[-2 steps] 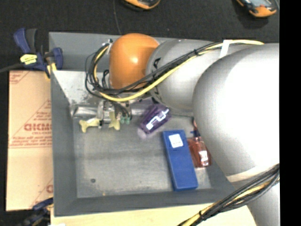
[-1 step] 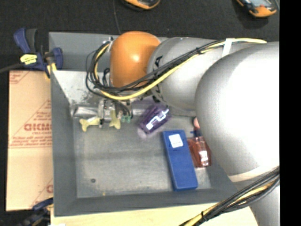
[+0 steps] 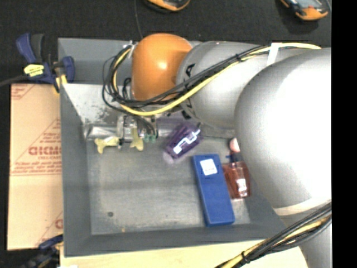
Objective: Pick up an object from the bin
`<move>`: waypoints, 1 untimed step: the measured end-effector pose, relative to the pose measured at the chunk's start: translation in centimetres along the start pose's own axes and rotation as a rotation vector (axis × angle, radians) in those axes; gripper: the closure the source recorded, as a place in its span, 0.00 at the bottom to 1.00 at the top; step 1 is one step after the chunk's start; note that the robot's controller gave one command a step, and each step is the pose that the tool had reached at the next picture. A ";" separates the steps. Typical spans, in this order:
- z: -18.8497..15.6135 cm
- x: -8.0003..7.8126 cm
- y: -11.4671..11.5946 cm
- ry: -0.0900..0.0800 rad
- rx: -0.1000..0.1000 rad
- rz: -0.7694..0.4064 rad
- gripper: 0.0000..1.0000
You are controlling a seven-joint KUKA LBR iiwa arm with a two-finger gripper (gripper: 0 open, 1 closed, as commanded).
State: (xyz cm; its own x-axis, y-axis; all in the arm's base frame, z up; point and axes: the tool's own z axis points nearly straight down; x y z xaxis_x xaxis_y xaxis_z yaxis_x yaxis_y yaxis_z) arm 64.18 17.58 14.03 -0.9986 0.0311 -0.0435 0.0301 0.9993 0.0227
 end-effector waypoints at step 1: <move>-3.5 0.0 0.0 0.009 0.002 0.000 1.00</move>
Offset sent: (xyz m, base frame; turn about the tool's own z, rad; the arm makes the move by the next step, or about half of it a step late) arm -0.0026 -0.0008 0.0944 0.0003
